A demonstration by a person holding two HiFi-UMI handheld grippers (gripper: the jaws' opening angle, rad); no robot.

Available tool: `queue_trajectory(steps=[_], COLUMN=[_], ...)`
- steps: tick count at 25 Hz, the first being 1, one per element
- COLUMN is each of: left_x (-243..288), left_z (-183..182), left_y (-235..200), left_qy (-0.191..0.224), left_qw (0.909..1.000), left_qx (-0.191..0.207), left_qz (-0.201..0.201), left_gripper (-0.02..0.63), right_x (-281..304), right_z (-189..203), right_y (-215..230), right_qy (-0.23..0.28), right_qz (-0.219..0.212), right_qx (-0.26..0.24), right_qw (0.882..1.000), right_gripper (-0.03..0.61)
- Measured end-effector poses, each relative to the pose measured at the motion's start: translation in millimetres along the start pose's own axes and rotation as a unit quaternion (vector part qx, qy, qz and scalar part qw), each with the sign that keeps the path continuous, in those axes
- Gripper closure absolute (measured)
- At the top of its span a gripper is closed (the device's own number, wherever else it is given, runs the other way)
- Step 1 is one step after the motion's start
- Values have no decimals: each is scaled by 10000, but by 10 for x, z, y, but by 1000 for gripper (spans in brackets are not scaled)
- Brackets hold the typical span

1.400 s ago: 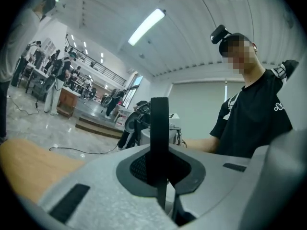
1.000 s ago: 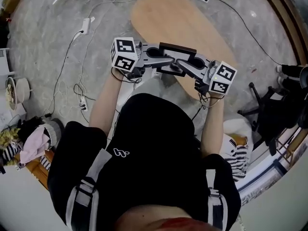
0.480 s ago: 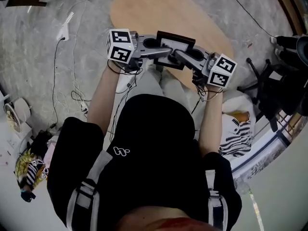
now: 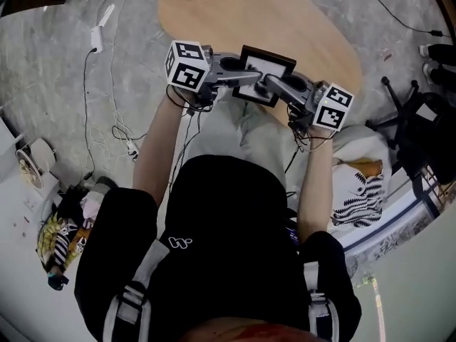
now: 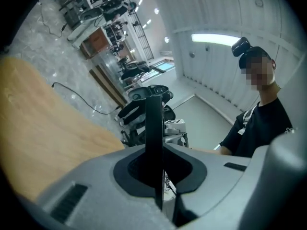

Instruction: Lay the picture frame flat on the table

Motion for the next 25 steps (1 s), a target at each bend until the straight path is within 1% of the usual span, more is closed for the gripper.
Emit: queue_trajectory(steps=[2, 5, 8, 10, 17, 19, 21, 23, 25], left_x=[176, 322, 375, 412, 492, 436, 357, 233, 58], left_z=[145, 442, 698, 835, 1299, 1370, 1413, 1451, 1496], left_y=[-424, -886, -1251, -1453, -1968, -2170, -2409, -2554, -2555], left_qy=[-62, -158, -321, -384, -405, -365, -330, -321, -333], left_qw=[9992, 9963, 9931, 9916, 9863, 9815, 9765, 9769, 9788], left_qx=[-385, -836, -1120, -1221, -1600, -1881, -2127, -2111, -2005], left_qz=[40, 85, 161, 158, -13, 18, 108, 24, -267], left_gripper=[588, 586, 584, 583, 569, 549, 503, 497, 497], right_x=[-100, -171, -151, -149, -131, -110, -156, -222, -229], right_z=[96, 344, 601, 739, 1142, 1166, 1101, 1009, 988], right_y=[437, 919, 1278, 1494, 2039, 2200, 2442, 2682, 2798], right_qy=[43, 134, 241, 301, 362, 546, 888, 1117, 1098], right_qz=[96, 218, 347, 413, 580, 508, 448, 521, 742], right_qx=[369, 816, 1123, 1265, 1548, 1534, 1538, 1604, 1644], right_qw=[9993, 9963, 9928, 9907, 9856, 9853, 9831, 9793, 9775], right_gripper=[555, 556, 555, 555, 555, 557, 557, 557, 557])
Point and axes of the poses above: the fingertips, and each gripper's own axes: x forward along the fingers, y to its right, z out of its underside, the point moved 9 cm from there along -x, backward along the fingers, and after that the axes turned 4 degrees about x, right-handed, at the moved point
